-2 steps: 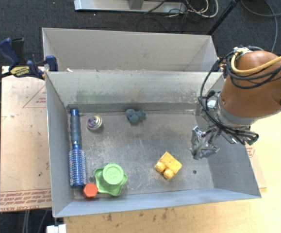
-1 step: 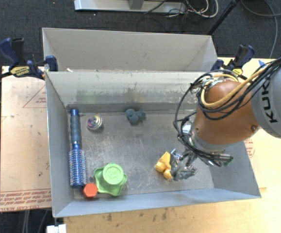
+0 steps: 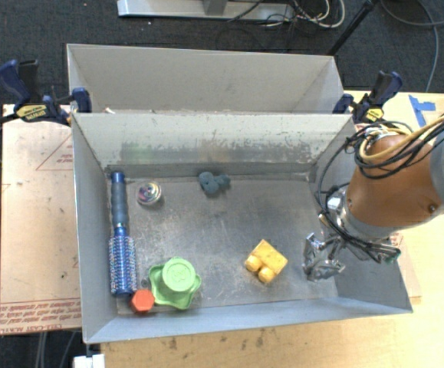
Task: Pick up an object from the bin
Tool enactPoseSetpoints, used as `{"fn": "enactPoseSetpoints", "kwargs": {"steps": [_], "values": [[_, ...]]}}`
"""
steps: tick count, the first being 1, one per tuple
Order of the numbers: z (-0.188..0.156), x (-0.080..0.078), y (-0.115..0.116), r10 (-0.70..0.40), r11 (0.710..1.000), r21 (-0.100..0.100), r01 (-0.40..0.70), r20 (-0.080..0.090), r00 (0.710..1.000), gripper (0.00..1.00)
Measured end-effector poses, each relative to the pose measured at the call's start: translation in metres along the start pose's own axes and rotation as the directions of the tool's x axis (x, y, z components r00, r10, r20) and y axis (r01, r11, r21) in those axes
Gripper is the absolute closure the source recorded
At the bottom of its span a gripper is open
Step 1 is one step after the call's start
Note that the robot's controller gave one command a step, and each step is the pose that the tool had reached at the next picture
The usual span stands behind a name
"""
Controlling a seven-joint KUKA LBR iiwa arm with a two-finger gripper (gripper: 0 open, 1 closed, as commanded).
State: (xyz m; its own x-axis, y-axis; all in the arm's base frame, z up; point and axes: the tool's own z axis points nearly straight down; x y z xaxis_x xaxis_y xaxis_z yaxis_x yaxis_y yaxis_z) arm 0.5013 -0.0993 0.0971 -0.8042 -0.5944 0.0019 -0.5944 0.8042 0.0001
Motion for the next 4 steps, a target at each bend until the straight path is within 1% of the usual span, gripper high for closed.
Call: {"fn": "enactPoseSetpoints", "kwargs": {"steps": [1, 2, 3, 4], "values": [[-0.002, -0.003, 0.003, -0.008, 1.000, -0.001, 0.008, 0.003, 1.000, 0.00], [0.021, -0.062, 0.059, -0.335, 0.942, 0.007, 0.335, 0.001, 0.942, 0.00], [0.009, -0.092, 0.112, -0.226, 0.974, -0.001, 0.226, 0.006, 0.974, 0.00], [0.009, -0.091, 0.110, -0.223, 0.975, -0.001, 0.223, 0.004, 0.975, 1.00]]}}
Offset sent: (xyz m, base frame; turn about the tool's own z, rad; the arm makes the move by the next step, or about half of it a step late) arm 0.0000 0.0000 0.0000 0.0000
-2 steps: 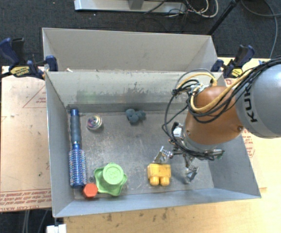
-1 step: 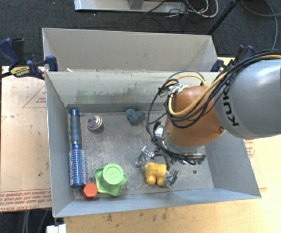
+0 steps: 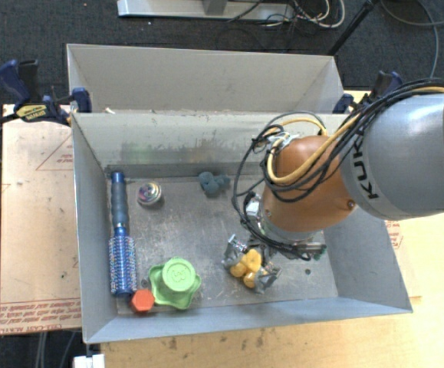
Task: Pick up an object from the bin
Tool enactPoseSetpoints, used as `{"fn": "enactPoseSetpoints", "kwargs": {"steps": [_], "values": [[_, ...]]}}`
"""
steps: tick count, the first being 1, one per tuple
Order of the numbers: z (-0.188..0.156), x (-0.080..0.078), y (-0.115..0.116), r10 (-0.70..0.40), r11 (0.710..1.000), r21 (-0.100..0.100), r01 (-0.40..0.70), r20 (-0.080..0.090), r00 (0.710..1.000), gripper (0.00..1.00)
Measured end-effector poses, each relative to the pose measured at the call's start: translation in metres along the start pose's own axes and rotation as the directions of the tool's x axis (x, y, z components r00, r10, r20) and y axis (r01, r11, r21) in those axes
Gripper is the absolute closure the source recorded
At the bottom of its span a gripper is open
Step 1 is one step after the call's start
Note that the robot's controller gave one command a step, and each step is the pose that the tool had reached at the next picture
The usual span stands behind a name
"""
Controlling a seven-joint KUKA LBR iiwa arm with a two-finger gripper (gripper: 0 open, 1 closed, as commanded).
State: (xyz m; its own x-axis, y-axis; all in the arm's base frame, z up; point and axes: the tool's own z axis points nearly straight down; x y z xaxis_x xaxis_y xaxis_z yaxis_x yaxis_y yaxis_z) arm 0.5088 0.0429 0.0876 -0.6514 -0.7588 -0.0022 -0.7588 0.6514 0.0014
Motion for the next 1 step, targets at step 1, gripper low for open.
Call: {"fn": "enactPoseSetpoints", "kwargs": {"steps": [1], "values": [[-0.1276, 0.0006, -0.0030, -0.001, 1.000, 0.007, 0.001, 0.005, 1.000, 1.00]]}}
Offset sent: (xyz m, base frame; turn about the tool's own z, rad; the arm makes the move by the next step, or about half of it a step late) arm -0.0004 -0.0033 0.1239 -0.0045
